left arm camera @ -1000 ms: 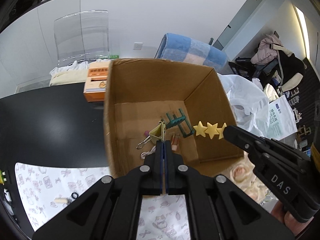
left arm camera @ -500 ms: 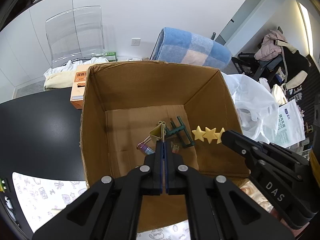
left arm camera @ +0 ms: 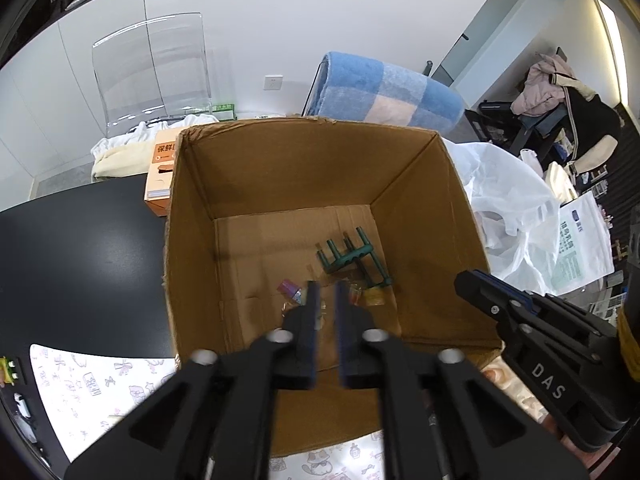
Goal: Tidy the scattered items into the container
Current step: 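Lower the clip and star strip into the box and open both tools, then move both open tools back from the box toward the mat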
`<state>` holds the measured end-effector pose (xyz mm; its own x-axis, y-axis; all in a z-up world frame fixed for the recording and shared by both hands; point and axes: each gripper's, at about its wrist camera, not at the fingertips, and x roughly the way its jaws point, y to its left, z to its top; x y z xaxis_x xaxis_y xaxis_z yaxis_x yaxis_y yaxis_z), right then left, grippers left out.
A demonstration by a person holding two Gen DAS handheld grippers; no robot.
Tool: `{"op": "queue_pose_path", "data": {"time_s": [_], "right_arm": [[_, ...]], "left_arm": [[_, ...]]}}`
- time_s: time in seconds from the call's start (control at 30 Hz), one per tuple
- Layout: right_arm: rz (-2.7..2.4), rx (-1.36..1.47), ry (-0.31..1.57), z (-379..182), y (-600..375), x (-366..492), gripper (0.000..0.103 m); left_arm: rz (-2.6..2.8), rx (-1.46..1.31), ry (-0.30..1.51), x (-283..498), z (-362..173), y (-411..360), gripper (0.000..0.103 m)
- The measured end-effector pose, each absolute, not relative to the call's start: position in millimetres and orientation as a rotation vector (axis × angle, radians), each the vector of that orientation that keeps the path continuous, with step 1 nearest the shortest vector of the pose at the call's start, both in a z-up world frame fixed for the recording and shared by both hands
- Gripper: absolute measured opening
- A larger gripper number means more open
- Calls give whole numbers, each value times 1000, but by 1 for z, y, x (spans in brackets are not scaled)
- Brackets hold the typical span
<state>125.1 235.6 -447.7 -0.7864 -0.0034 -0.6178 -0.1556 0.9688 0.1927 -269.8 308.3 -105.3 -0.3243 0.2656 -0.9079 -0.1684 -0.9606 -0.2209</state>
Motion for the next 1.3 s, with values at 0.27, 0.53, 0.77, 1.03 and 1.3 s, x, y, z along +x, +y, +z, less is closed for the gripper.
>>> {"op": "queue_pose_path", "data": {"time_s": [0.27, 0.53, 0.77, 1.03, 1.3], "right_arm": [[70, -139, 2412, -434, 210, 136, 103], [-27, -137, 2344, -427, 213, 149, 103], [-111, -170, 2302, -422, 214, 157, 103], [-163, -196, 2273, -418, 227, 157, 103], [-194, -219, 2246, -414, 260, 156, 103]], "left_arm": [[2449, -1585, -99, -259, -90, 295, 103], [2489, -1561, -53, -255, -78, 295, 103], [2497, -1541, -48, -253, -70, 297, 103], [2491, -1509, -11, -248, -60, 290, 103], [2507, -1493, -23, -238, -47, 256, 103]]}}
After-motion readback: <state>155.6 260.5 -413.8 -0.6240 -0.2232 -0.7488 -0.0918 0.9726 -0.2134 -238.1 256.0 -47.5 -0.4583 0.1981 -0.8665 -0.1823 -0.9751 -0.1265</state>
